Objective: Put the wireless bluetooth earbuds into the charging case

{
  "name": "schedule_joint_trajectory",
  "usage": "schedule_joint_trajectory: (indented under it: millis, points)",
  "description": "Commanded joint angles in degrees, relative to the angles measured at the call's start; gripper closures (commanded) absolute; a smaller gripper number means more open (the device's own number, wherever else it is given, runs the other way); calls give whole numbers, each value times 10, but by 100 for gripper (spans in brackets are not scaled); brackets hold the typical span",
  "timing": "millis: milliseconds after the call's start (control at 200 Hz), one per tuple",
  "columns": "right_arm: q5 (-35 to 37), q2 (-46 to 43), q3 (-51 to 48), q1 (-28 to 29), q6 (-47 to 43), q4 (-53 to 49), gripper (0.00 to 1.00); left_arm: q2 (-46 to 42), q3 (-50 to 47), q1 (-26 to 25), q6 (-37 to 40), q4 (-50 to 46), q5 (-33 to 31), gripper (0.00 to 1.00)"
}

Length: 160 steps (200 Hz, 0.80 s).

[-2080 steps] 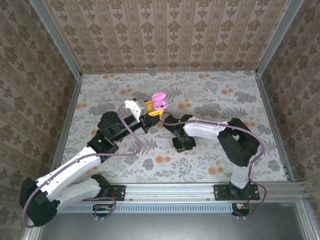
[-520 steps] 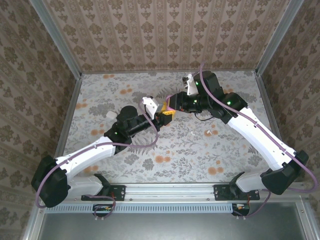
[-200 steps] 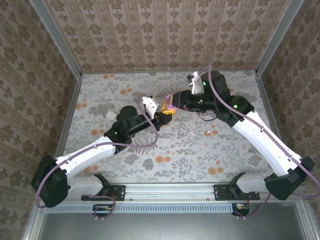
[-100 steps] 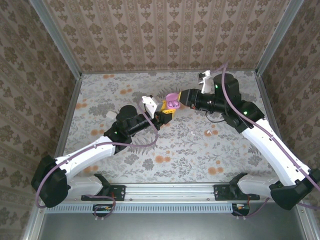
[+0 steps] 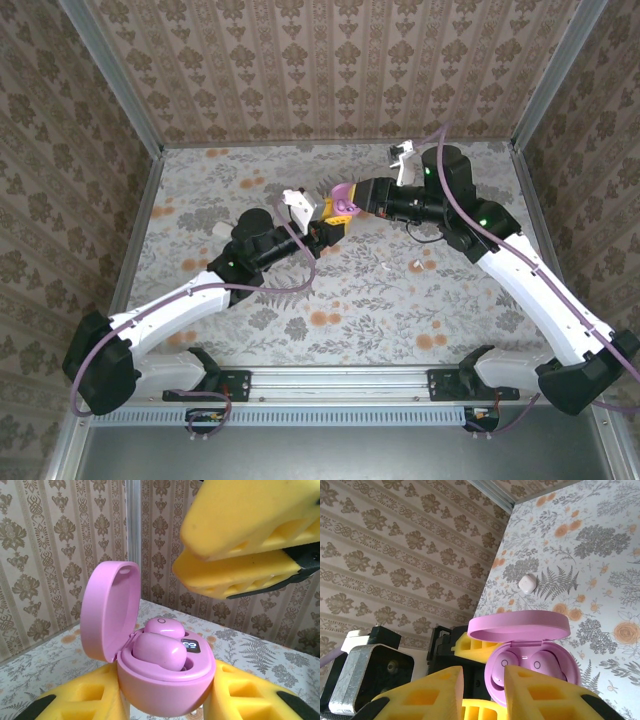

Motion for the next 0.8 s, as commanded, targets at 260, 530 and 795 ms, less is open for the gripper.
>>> schedule_joint_trajectory:
  millis: [260,530,795]
  points:
    - [-45,15,-1,1,10,17,70,3,20,-4,3,16,6,64]
    - [-60,32,9,5,12,17,71,2,21,-3,4,15,6,64]
    - [-68,41,13,9,8,9,71,2,21,-4,4,15,5,64]
